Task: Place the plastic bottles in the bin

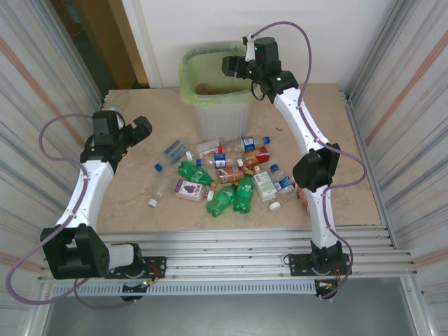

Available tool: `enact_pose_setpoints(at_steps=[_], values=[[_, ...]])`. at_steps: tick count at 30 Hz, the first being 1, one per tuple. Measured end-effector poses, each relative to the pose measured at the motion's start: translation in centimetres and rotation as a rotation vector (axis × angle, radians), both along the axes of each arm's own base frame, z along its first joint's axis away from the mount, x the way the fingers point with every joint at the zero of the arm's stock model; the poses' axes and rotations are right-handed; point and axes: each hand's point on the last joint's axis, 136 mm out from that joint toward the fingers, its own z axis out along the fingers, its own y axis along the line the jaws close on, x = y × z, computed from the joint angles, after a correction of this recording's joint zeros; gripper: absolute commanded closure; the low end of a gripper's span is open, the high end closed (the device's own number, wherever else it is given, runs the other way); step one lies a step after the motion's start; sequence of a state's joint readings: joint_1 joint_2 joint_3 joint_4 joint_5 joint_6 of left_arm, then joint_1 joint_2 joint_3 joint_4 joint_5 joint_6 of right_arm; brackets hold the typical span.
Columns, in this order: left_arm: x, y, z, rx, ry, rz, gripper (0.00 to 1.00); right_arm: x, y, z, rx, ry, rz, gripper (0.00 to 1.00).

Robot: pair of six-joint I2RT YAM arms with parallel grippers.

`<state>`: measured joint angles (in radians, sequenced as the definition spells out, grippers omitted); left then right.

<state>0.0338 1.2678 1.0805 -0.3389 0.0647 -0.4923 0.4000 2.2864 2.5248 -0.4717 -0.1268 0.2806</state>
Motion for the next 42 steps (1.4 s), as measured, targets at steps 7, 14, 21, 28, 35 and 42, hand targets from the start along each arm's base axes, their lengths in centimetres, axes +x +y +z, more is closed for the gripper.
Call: enact_pose_setpoints(at_steps=[7,14,21,28,35,42], values=[[0.5,-0.8,-0.7,-0.007,0.018,-0.054,0.01,-0.3,0.3,0.4,0.002,-0.008,0.006,0.01],[1.5,-1.3,0.1,0.011,0.000,-0.104,0.01,-1.4,-0.3,3.4,0.011,-0.054,-0.021,0.02],[2.5,-1.5,-0.3,0.027,0.013,-0.150,0.01,-3.7,-2.8,7.4,0.002,-0.088,-0.109,0.02],[2.9,-2.2,-1.7,0.076,0.044,-0.241,0.01,-7.1,-7.5,8.5,-0.049,-0.029,-0.288,0.02],[2.5,-4.3,-3.1,0.160,0.070,-0.367,0.01,-12.2,-13.0,4.1,-0.140,0.133,-0.488,0.02],[1.4,-8.9,-7.6,0.298,0.186,-0.566,0.01,-21.5,-21.4,-3.0,-0.164,0.325,-0.691,0.02]])
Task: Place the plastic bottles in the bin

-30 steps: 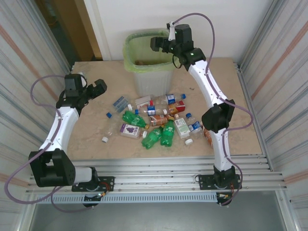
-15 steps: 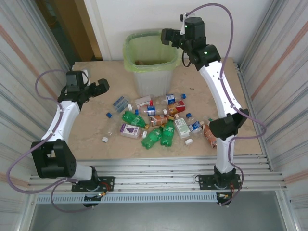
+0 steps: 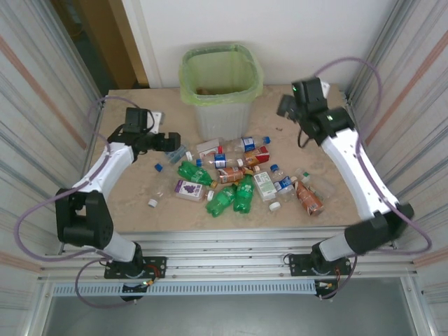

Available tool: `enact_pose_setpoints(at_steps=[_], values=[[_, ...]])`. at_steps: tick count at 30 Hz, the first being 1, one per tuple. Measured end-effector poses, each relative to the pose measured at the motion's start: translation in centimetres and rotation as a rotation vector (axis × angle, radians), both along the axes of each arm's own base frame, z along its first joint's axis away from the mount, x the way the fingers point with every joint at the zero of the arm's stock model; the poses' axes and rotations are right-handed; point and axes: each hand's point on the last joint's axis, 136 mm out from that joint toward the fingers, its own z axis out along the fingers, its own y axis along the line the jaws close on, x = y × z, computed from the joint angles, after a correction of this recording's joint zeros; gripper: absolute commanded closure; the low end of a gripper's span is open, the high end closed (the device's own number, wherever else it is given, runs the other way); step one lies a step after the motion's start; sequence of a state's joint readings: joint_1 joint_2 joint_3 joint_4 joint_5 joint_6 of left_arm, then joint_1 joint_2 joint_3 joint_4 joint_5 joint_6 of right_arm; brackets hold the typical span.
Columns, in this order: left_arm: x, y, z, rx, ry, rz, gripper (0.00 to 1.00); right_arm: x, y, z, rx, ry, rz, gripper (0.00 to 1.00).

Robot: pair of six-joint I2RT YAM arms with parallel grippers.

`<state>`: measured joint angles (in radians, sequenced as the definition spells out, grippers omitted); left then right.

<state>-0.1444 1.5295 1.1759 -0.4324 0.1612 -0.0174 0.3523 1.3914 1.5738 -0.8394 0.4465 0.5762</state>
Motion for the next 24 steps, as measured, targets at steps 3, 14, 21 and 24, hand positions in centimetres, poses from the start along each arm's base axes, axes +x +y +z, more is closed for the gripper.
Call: enact_pose_setpoints(at_steps=[3,14,21,24], values=[[-0.5,0.1,-1.8,0.046,0.053,-0.022,0.01,-5.1,-3.8,-2.0,0.034,0.028,-0.099,0.02],[-0.6,-0.1,-5.5,0.089,0.167,-0.079,0.02,-15.2,-7.6,-6.7,0.063,0.108,-0.172,0.02],[-0.3,-0.4,-8.3,0.089,0.257,-0.095,0.05,-15.8,-7.0,-9.9,0.043,0.201,-0.122,0.02],[-0.1,-0.4,-8.7,0.091,0.265,-0.093,0.05,-15.4,-6.6,-10.2,0.041,0.204,-0.097,0.02]])
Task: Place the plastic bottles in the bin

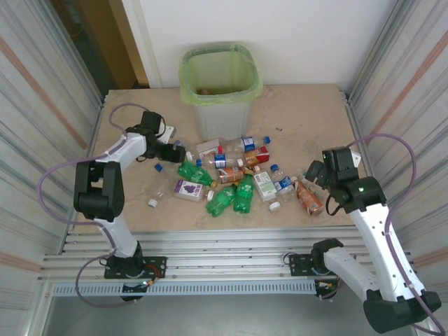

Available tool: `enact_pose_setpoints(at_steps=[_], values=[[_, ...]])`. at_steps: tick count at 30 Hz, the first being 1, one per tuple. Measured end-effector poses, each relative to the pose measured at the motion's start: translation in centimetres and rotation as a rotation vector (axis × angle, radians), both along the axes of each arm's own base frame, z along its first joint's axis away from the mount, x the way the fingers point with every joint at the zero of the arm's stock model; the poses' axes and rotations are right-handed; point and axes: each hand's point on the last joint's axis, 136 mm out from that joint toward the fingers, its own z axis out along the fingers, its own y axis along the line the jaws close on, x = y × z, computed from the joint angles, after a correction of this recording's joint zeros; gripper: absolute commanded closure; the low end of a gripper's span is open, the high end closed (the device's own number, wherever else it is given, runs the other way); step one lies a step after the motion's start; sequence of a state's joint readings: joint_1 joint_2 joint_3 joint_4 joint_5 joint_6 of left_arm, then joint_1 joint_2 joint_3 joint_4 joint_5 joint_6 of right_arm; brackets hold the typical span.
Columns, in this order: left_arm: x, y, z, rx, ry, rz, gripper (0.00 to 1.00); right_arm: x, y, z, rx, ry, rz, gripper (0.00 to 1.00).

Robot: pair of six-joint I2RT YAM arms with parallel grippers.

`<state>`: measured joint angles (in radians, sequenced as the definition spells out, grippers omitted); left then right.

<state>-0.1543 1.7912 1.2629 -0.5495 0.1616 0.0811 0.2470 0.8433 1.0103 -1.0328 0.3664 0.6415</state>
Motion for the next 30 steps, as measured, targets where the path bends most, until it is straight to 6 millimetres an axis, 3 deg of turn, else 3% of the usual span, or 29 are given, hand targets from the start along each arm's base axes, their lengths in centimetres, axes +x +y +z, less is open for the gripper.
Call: enact_pose_setpoints(at_steps=[10,17,25,30], values=[[2.8,0.3,-1.9,0.057,0.030,0.033,0.07,2.6,0.8,-1.5,-0.007,0.032,0.015,0.02],[4.3,1.7,-1.7,0.150,0.024,0.045,0.12,3.3,0.9,-0.7,-0.008,0.017,0.012,0.02],[4.4,2.3,-3.8,0.188,0.071,0.030,0.13,3.7,1.5,-0.4,0.008,-0.008,0.008,0.02],[4.2,2.4,-4.6,0.193,0.089,0.024,0.24,3.7,2.3,-0.4,0.004,-0.012,0.021,0.02]])
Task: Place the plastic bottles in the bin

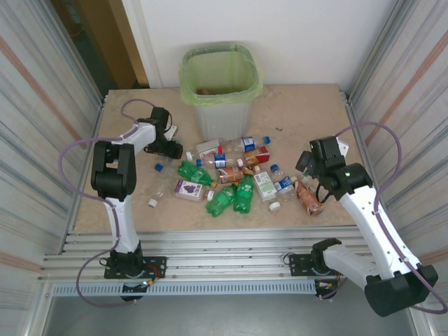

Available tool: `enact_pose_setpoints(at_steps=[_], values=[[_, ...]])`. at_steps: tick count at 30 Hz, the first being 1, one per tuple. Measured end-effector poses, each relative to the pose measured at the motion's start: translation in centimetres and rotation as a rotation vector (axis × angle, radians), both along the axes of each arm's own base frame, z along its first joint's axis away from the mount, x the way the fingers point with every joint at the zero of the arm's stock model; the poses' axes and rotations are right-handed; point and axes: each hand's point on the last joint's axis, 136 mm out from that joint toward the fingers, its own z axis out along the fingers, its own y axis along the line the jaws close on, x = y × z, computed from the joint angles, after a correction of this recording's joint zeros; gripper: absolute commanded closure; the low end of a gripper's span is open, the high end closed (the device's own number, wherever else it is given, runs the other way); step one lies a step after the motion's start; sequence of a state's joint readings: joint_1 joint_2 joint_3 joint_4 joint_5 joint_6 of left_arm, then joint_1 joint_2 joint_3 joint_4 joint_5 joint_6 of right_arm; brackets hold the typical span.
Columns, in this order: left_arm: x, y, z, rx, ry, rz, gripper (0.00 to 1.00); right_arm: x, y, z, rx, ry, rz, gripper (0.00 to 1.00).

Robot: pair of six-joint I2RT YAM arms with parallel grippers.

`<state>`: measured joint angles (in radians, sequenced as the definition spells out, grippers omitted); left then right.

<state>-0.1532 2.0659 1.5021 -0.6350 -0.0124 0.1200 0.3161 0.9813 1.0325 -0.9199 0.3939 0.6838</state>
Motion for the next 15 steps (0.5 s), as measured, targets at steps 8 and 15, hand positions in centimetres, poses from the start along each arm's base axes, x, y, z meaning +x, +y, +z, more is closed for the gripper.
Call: enact_pose_setpoints(at_steps=[8,15], values=[[0.3,0.7,0.1,-0.005,-0.011,0.018,0.42,0.2,0.1,-0.5,-0.006,0.016,-0.011,0.02],[-0.3,0.5,3.2,-0.042,-0.072,0.050,0.44,0.4,0.2,-1.6,-0.022,0.067,-0.011,0.02]])
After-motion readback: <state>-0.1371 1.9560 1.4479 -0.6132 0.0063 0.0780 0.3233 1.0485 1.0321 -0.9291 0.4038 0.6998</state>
